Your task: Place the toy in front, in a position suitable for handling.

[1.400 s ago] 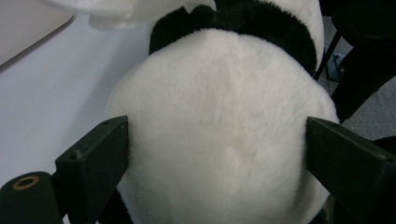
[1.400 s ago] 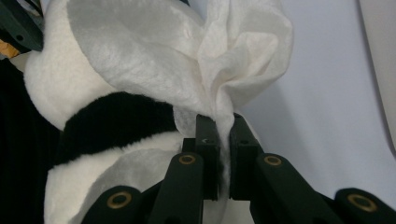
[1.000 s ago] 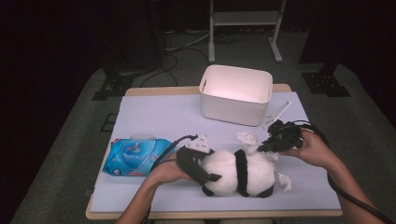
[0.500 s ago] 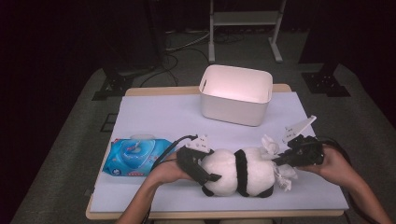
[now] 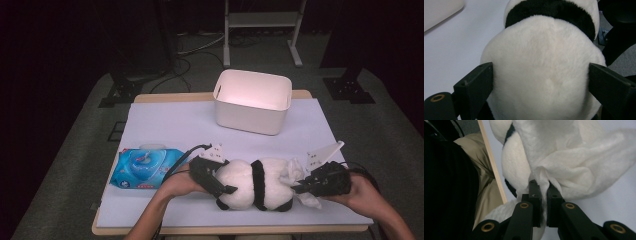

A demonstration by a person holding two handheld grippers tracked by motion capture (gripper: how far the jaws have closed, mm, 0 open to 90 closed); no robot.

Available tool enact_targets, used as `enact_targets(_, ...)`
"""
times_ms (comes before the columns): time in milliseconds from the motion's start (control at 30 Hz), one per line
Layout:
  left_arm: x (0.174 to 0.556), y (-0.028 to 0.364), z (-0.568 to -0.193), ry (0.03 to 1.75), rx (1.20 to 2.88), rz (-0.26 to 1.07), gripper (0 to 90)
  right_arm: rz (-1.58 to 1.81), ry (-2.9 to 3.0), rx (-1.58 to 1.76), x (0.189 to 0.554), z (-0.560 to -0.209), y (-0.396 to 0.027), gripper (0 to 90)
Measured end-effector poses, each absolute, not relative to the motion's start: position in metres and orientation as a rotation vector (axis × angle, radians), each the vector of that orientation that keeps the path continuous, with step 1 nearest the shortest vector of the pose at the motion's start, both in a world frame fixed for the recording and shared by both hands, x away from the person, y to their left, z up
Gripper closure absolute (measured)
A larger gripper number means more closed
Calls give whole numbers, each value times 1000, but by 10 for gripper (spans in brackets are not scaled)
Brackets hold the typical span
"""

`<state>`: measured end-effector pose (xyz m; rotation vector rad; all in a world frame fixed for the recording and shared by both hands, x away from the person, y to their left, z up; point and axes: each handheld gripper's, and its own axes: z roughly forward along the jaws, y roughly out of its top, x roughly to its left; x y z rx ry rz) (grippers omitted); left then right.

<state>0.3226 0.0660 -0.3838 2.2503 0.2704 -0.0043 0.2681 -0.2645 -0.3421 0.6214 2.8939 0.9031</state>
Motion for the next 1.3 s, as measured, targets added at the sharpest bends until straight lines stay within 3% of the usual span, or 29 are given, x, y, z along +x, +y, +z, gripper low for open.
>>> enact_targets(833,322,64,-384,277,2246,0,78,771,2980,418,312,-324,-181,846)
enact_targets(1300,320,67,-378,265,2224,-2,68,813,2947,469,313,-329,-198,851)
